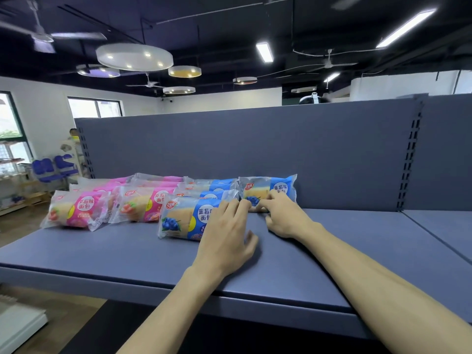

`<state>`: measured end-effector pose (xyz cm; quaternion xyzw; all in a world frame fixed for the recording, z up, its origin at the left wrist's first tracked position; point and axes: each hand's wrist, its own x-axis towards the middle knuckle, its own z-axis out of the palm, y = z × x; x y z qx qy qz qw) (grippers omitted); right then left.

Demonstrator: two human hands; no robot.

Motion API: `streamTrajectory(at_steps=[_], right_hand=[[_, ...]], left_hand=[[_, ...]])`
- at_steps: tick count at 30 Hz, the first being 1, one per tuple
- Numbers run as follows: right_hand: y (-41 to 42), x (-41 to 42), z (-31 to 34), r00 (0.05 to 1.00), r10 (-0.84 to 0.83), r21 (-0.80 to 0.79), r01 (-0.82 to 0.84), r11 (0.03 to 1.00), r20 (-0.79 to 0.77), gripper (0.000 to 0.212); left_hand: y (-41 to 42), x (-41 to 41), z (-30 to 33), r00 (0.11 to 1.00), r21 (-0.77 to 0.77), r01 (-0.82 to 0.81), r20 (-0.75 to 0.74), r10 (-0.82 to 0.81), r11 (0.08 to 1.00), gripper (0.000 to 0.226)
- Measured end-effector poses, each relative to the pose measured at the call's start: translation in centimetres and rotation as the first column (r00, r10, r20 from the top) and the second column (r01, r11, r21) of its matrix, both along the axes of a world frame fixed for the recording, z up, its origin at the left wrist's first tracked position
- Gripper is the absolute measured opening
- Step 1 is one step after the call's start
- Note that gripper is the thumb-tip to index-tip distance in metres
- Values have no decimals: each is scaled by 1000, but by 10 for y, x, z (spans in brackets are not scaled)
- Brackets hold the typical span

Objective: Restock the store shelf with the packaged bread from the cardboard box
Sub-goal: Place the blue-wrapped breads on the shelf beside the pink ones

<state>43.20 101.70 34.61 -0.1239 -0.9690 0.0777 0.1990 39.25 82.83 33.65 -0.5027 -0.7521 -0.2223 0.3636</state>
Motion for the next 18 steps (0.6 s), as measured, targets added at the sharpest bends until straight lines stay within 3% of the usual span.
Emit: streamTrajectory(at_steps=[7, 11, 18], right_hand=[[4, -2, 3, 995, -76, -25, 74, 997, -60, 26], [2, 8, 21, 993, -68, -32, 65, 997, -98, 32], [-23, 51, 49, 991, -126, 110, 131, 985, -47, 38]], left_hand=[[-1, -2, 0, 1000, 1, 8, -10, -8, 1000, 35], [1, -1, 2, 1000, -14, 30, -8, -31, 999, 30], [0, -4, 1, 996, -38, 82, 40, -81, 996, 28]])
